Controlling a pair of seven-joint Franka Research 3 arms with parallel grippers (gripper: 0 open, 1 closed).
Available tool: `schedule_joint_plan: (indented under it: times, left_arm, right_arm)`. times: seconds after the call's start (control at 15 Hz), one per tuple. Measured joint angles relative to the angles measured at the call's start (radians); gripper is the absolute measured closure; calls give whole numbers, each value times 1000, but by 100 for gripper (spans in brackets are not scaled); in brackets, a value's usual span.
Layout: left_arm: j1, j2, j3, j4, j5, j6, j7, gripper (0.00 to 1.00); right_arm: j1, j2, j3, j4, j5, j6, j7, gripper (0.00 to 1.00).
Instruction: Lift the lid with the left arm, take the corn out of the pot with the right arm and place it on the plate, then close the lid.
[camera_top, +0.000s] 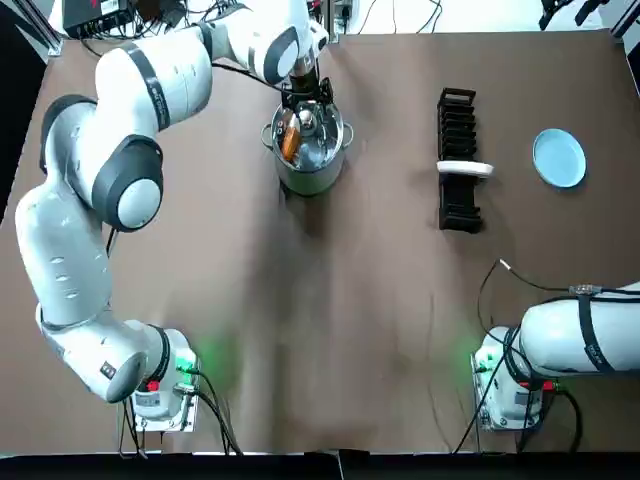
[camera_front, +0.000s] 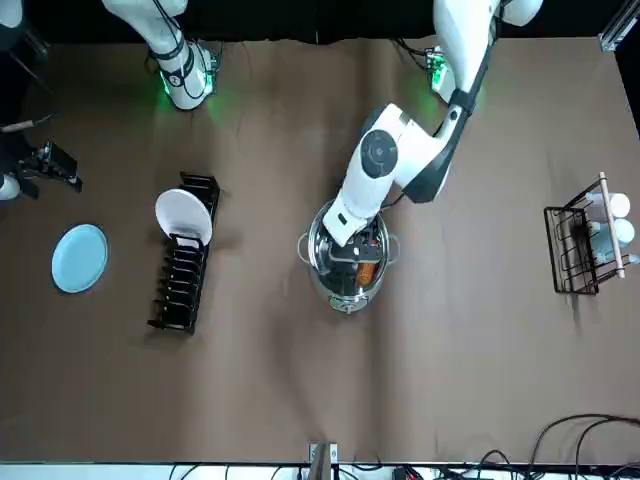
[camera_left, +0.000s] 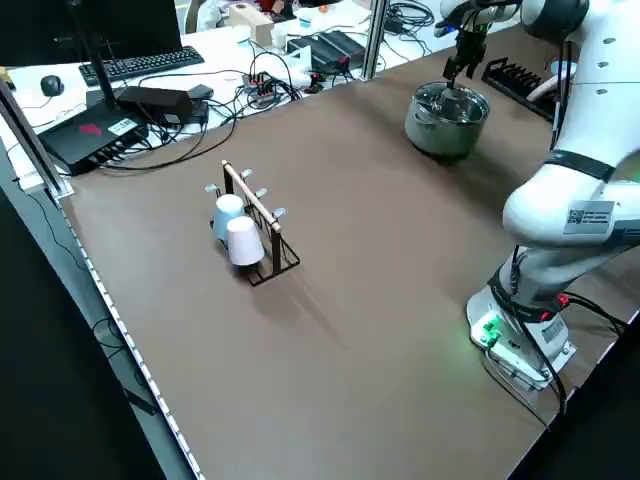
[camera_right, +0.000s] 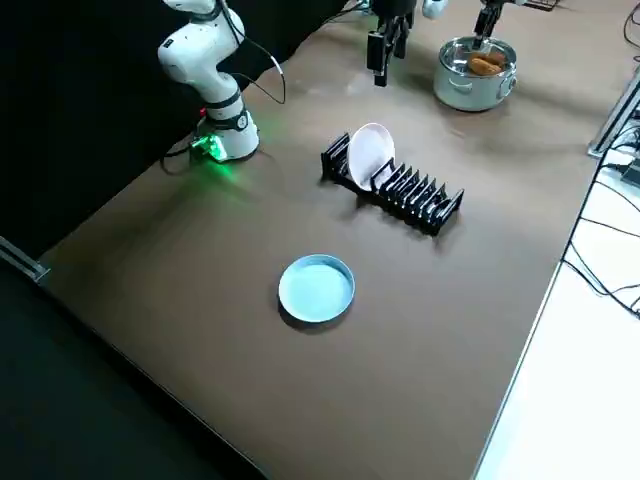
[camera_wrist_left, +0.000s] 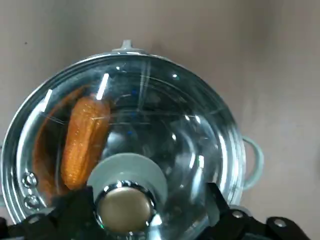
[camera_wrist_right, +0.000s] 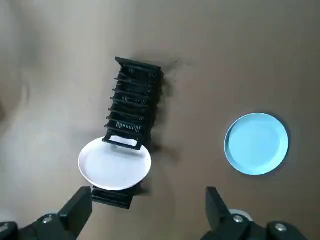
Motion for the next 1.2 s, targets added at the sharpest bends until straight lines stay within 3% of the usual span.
schedule_joint_plan:
  times: [0.53,0.6,0.73,0.8,0.93,1.2]
  left_arm:
    - [-1,24,6,1,49,5,-6,7]
    - [-1,24,7,2,52,5,-6,11]
    - [-1,23,9,6,56,2,-6,29]
    - [-1,23,9,6,56,2,-6,29]
    - [-1,23,10,7,61,0,-6,41]
    - [-1,23,9,12,61,-26,-6,42]
  right_arm:
    - [-2,1,0,-1,0,-1,0,0]
    - [-6,2,-1,-1,0,2,0,0]
    - [-21,6,-1,-1,0,8,0,0]
    - [-29,9,-1,-1,0,7,0,0]
    - [-48,14,-2,-2,0,7,-1,0]
    - [-53,20,0,-2,0,7,-2,0]
